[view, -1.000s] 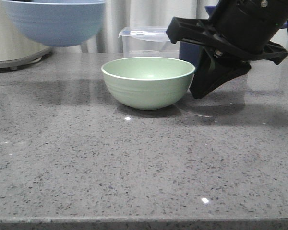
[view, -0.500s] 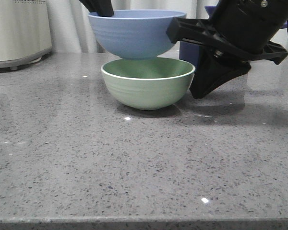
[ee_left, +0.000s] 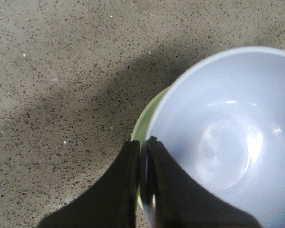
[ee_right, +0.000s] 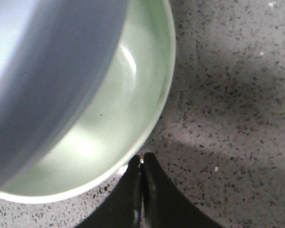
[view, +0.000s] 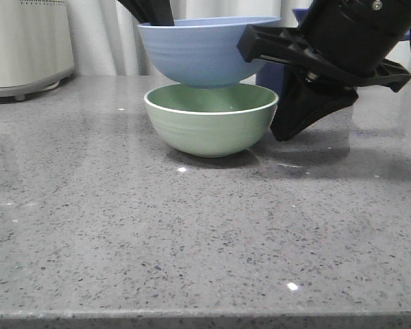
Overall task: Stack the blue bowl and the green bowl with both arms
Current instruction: 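Carry the blue bowl over the green bowl and lower it inside, then open both grippers and lift them away from the stacked bowls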
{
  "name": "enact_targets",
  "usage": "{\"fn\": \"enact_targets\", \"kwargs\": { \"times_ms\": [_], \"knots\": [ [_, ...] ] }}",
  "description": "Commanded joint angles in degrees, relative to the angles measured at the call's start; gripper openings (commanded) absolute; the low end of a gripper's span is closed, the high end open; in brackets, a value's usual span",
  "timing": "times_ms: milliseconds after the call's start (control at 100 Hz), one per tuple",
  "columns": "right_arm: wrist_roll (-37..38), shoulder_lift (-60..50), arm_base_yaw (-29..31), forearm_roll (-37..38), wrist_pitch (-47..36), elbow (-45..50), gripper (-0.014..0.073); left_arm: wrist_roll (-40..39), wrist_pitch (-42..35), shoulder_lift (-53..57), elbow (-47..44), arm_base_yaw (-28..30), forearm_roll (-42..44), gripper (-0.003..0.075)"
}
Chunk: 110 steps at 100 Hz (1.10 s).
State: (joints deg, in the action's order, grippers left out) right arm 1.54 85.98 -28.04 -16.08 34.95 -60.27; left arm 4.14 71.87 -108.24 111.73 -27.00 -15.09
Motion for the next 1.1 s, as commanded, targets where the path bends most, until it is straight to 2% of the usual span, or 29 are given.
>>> {"fn": "enact_targets", "kwargs": {
  "times_ms": [0, 140, 230, 370, 440, 890, 1090],
  "knots": [
    [-0.23, -1.94, 0.0, -0.79, -2.24, -1.27, -0.0081, -0.04, 0.88, 2.98, 2.13, -0.53, -2.55, -0.002],
    [-0.23, -1.94, 0.0, -0.79, -2.24, -1.27, -0.0081, -0.04, 0.88, 2.98, 2.13, -0.53, -3.5, 0.0006],
    [-0.23, -1.94, 0.0, -0.79, -2.24, -1.27, -0.0081, -0.04, 0.88, 2.98, 2.13, -0.53, -3.79, 0.0113],
    [-0.23, -1.94, 0.0, -0.79, -2.24, -1.27, -0.0081, -0.04, 0.88, 2.98, 2.13, -0.53, -4.27, 0.0335],
    [-0.23, -1.94, 0.0, -0.79, -2.24, -1.27, -0.0081, -0.04, 0.88, 2.98, 2.13, -0.53, -4.27, 0.0384],
    [-0.23, -1.94, 0.06, -0.79, -1.5, -1.27, -0.0081, -0.04, -0.12, 4.06, 2.13, -0.53, -4.14, 0.0386],
    [-0.23, -2.96, 0.62, -0.69, -0.79, -1.27, -0.0081, -4.14, -1.18, 7.21, 1.18, -0.53, 4.32, 0.0386]
  ]
}}
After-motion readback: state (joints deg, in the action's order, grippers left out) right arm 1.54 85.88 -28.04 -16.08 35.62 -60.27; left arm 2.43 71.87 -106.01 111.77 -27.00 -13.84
